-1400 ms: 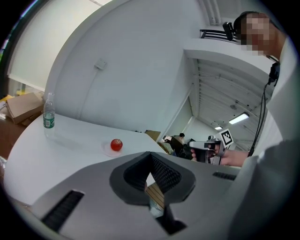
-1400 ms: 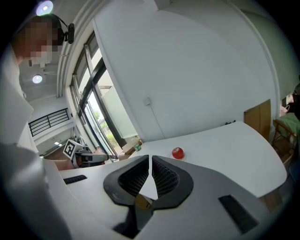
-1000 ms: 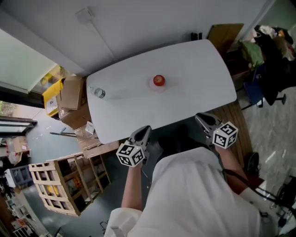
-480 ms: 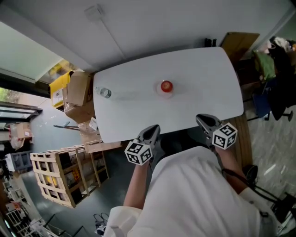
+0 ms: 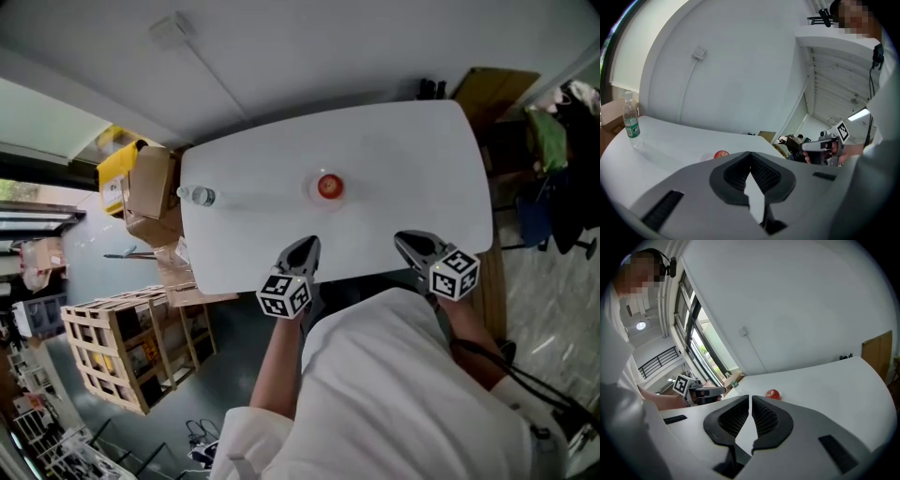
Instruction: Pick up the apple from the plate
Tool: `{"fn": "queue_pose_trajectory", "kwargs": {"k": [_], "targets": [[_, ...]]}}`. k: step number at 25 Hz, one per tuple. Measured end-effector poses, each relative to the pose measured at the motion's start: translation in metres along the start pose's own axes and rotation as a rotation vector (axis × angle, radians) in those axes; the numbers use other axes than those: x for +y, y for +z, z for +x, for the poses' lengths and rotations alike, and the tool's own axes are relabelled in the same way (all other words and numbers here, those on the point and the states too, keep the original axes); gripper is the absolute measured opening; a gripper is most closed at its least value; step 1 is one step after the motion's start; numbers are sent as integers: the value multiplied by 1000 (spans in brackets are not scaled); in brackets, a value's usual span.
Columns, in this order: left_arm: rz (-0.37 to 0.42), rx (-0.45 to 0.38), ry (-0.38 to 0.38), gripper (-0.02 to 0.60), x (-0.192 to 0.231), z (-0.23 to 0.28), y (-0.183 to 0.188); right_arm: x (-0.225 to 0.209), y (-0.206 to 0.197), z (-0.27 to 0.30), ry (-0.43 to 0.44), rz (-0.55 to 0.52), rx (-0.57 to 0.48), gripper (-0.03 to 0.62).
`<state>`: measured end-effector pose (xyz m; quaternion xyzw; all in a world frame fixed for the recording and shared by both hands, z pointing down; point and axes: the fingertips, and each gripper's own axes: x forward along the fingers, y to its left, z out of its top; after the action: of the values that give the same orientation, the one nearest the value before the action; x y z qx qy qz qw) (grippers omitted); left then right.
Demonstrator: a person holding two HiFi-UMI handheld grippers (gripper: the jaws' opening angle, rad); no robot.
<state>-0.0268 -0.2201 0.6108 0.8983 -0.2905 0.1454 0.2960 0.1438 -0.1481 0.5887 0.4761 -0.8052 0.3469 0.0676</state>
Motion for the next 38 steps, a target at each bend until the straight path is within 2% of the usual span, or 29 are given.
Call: {"fn": "queue_pose_trajectory", "kwargs": {"k": [2, 8, 14, 21, 25, 32, 37, 38], "targets": [[-1, 7, 19, 7, 7, 15, 3, -8, 1, 2, 16, 2, 18, 44], [-1, 54, 63, 103, 26, 62, 3, -34, 3, 6, 44, 23, 65, 44], [14, 134, 126, 215, 50, 111, -14, -55, -2, 8, 62, 42, 99, 44], [11, 223, 234, 304, 82, 159, -41, -82, -2, 6, 54, 68, 124, 44], [-19, 252, 290, 324, 99, 173, -50, -94, 0, 3, 46, 83, 135, 44], [-38, 307, 330, 362, 110, 196, -64, -113, -2, -4, 37, 104, 149, 44], [-7, 387, 373, 361, 122, 203, -81, -119, -4, -4, 33, 113, 152, 44], [-9, 386, 378, 346, 123, 204, -82, -120, -5, -5, 31, 116, 154, 44]]}}
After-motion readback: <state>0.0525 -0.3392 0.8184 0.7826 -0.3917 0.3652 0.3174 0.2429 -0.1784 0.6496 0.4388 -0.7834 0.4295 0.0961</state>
